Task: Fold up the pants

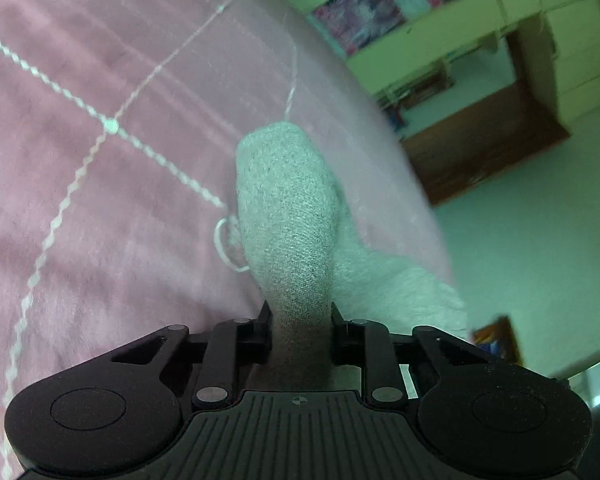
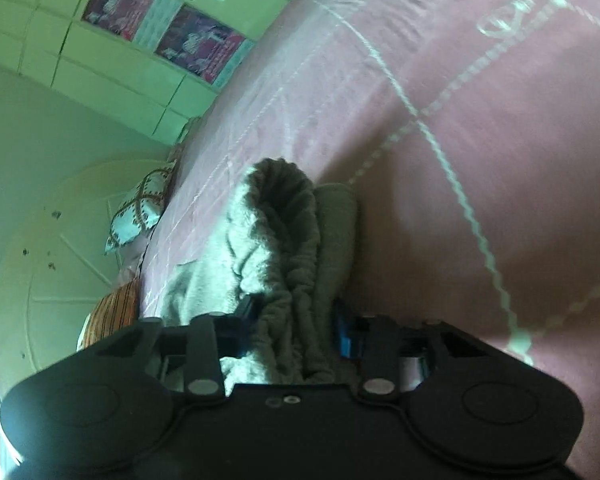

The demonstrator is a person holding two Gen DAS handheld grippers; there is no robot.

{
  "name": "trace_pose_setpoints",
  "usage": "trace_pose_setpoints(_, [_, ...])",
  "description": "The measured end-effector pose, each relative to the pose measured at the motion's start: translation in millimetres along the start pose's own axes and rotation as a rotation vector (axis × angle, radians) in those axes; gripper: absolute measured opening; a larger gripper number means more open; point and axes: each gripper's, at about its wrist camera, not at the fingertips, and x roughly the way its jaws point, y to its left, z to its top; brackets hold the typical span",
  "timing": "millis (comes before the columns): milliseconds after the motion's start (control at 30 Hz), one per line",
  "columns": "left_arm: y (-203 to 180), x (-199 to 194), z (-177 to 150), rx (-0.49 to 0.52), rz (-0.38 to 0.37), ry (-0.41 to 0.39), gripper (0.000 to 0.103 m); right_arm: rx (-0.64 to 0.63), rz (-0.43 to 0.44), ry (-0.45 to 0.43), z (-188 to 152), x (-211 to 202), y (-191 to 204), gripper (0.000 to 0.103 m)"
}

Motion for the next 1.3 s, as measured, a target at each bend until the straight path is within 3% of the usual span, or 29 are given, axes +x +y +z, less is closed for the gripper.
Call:
trace_pose_setpoints(167, [-19.2,-17.8,17.1,0.024,-0.056,-0.087,0.024,-0.121,0.072,-0.018,31.5,1.9,46.7,0.026])
trace_pose_setpoints(333, [-16.0,-26.1,79.1,0.025,-0.069,-0.2,0.024,-0.179,0.148,-0.023,85.8,46.5,82.7,0.025])
trace_pose_setpoints(433, [-10.1,-17.1,125.1,0.05,-0.034,-0.245,0.024,-0.211,0.179,-0.022,121.2,87.7,100.1,0.025])
trace_pose_setpoints(467, [-6.0,-10.5,136.4,0.06,-0.009,-0.264,0.027,-0.21,0.185,-0.021,133.5,105.3,102.8,0.025])
trace_pose_setpoints(500, [0.5,-6.0,145.0,0.075,0.07,-0.279,0.036,-0.229,0.172,-0.029,143.5,124.4,102.0,0.027])
trace_pose_setpoints(533, [5.5,0.7,149.9,0.099,0.227,-0.305,0.063,-0.254,0.124,-0.036,148.0,140.0,97.0,0.036])
trace_pose_setpoints(567, [9.9,7.3,151.5,0.112,0.387,-0.33,0.072,-0.25,0.006,-0.049,152.7,156.0,85.6,0.043])
trace_pose_setpoints(600, [12.1,7.7,148.8,0.125,0.473,-0.346,0.071,-0.202,-0.155,-0.073,153.5,165.6,73.5,0.042])
trace_pose_setpoints(633, [15.2,4.3,144.9,0.138,0.479,-0.352,0.071,-0.206,-0.205,-0.086,151.8,167.1,69.2,0.023])
trace_pose_setpoints(667, [14.7,0.2,139.2,0.162,0.48,-0.371,0.071,-0.235,-0.17,-0.101,148.1,163.6,69.7,0.016])
trace_pose_setpoints(700, [11.1,2.3,134.9,0.206,0.504,-0.386,0.071,-0.272,-0.139,-0.12,143.5,159.1,73.6,0.017])
trace_pose_setpoints(767, [2.2,8.3,126.2,0.289,0.561,-0.394,0.072,-0.342,-0.098,-0.146,134.2,156.5,86.6,0.032])
trace_pose_setpoints(833, [-5.2,12.2,119.1,0.338,0.573,-0.399,0.073,-0.377,-0.07,-0.134,129.8,165.8,98.3,0.033])
trace_pose_setpoints(867, [-6.3,15.6,117.5,0.365,0.599,-0.376,0.079,-0.42,-0.091,-0.131,125.1,172.3,103.3,0.039])
trace_pose_setpoints(900, [-4.4,27.9,115.7,0.4,0.661,-0.306,0.083,-0.463,-0.145,-0.117,121.9,181.0,103.7,0.039])
trace_pose_setpoints(933, [-2.2,28.0,115.6,0.422,0.705,-0.251,0.092,-0.489,-0.26,-0.071,120.3,195.0,97.4,0.04])
trace_pose_setpoints(967, [1.7,23.8,113.0,0.407,0.711,-0.269,0.096,-0.438,-0.323,-0.021,123.2,204.1,83.4,0.055])
trace_pose_setpoints(1033, [-5.0,7.1,111.8,0.366,0.704,-0.294,0.096,-0.312,-0.282,-0.03,131.4,186.2,71.3,0.069])
trace_pose_setpoints(1100, [-17.0,-17.9,95.6,0.403,0.692,-0.342,0.096,-0.358,-0.255,-0.085,126.3,152.3,79.7,0.068])
trace_pose_setpoints(1133, [-22.0,-29.3,86.1,0.417,0.697,-0.352,0.102,-0.387,-0.246,-0.102,121.8,136.4,82.9,0.071])
trace_pose_setpoints(1200, [-29.5,-56.3,61.7,0.432,0.718,-0.372,0.103,-0.409,-0.214,-0.131,110.1,94.7,84.0,0.081])
trace_pose_setpoints(1267, [-30.7,-78.9,39.9,0.406,0.737,-0.366,0.103,-0.41,-0.205,-0.13,93.5,57.1,80.6,0.097])
trace_pose_setpoints(1300, [-31.7,-92.1,26.1,0.388,0.735,-0.367,0.103,-0.41,-0.21,-0.129,85.3,42.1,81.4,0.097])
